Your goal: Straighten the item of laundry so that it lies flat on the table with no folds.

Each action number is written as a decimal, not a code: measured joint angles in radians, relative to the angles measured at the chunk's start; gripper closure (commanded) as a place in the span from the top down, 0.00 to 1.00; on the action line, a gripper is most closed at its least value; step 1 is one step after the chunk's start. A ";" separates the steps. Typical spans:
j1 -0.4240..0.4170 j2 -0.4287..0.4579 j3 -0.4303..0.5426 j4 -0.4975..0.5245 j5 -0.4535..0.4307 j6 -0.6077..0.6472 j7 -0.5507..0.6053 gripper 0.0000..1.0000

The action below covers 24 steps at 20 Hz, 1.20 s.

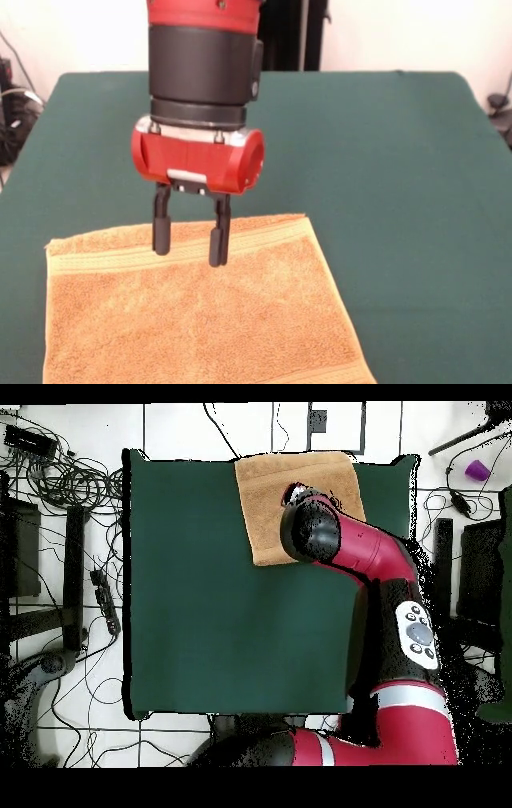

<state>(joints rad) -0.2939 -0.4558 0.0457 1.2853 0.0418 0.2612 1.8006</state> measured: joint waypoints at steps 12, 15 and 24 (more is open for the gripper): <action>0.005 0.109 -0.002 -0.088 0.000 -0.005 0.000 1.00; 0.007 0.143 -0.002 -0.105 0.000 -0.006 0.000 1.00; 0.007 0.227 -0.001 -0.122 0.000 -0.006 0.000 1.00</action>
<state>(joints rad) -0.2866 -0.2286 0.0442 1.1630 0.0414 0.2557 1.8006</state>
